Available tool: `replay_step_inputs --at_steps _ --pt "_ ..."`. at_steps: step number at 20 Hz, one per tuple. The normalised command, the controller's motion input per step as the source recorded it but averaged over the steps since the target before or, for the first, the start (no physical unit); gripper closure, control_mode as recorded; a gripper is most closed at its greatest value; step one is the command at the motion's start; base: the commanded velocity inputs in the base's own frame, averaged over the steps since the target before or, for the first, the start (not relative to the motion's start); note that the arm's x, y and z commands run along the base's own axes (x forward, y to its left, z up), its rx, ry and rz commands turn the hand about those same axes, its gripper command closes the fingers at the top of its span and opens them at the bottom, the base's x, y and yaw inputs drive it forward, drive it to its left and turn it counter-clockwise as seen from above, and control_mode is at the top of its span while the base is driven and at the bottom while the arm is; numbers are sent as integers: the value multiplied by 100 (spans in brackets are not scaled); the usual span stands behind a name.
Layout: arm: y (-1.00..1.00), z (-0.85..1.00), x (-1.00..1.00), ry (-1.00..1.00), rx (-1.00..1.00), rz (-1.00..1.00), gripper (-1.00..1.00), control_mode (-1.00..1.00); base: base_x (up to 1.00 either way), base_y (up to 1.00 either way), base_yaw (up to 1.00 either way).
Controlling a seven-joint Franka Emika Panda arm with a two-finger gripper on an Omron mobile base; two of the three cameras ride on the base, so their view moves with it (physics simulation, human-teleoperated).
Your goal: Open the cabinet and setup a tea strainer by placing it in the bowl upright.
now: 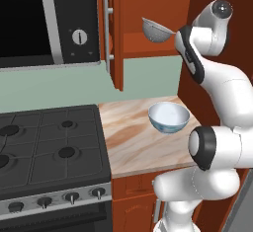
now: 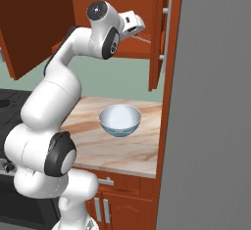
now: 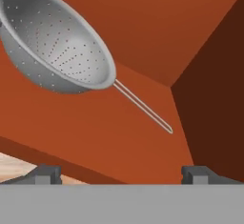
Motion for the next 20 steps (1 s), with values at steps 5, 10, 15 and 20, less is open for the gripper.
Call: replay_step_inputs --at_steps 5,10,15,20 --pt "2 -23 0 3 -10 1 -100 -100 0 0 0" --pt "6 -17 0 4 -9 1 -100 -100 0 0 0" --pt "0 -1 11 0 -4 1 -100 -100 0 0 0" --pt "0 2 20 0 -3 3 -100 -100 0 0 0"
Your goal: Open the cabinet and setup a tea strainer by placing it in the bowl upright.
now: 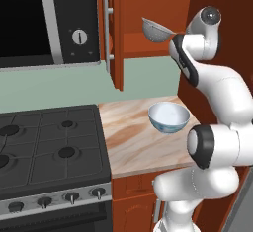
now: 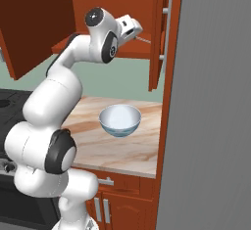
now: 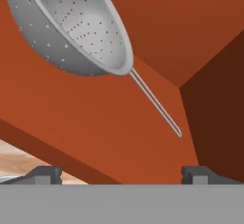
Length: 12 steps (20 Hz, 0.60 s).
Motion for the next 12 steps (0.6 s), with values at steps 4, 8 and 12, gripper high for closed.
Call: replay_step_inputs --at_steps 4,8,12 --pt "1 0 25 0 -4 1 -100 -100 0 0 0" --pt "0 0 36 0 -3 0 -100 -100 0 0 0" --pt "-4 0 41 5 0 1 -100 -100 0 0 0"
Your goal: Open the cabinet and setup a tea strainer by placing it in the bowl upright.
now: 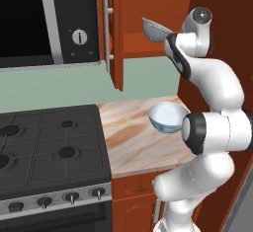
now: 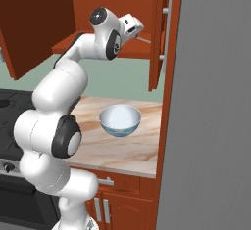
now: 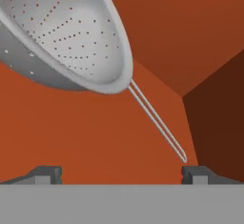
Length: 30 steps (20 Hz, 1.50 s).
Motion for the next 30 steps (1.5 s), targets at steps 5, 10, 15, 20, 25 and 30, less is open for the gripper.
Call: replay_step_inputs --at_steps 5,10,15,20,25,30 --pt "-11 0 39 5 0 2 -100 -100 0 0 0" --pt "-16 0 38 1 0 3 -100 -100 0 0 0" --pt "-12 0 32 0 0 4 -100 -100 0 0 0" --pt "-3 -4 20 3 0 4 -100 -100 0 0 0" --pt "-3 -8 12 7 -1 3 -100 -100 0 0 0" --pt "-2 -11 13 5 -3 2 -100 -100 0 0 0"
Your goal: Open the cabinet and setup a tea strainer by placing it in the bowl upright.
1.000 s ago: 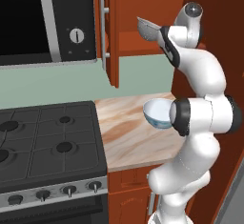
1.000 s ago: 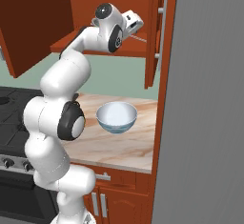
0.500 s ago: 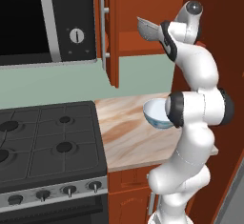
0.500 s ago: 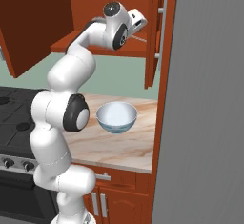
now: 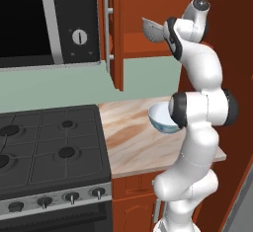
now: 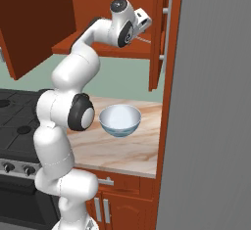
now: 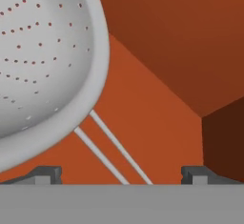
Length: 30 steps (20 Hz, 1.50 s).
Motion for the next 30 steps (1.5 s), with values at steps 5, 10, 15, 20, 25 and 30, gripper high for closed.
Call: replay_step_inputs --at_steps 5,10,15,20,25,30 --pt "-2 -13 20 1 -6 1 -100 -100 0 0 0" --pt "-11 -12 27 3 -1 2 -100 -100 0 0 0" --pt "-2 -4 10 0 -1 3 -100 -100 0 0 0" --pt "0 0 0 0 0 5 -100 -100 0 0 0" --pt "1 0 0 0 0 6 -100 -100 0 0 0" --pt "16 -5 0 2 0 7 -100 -100 0 0 0"
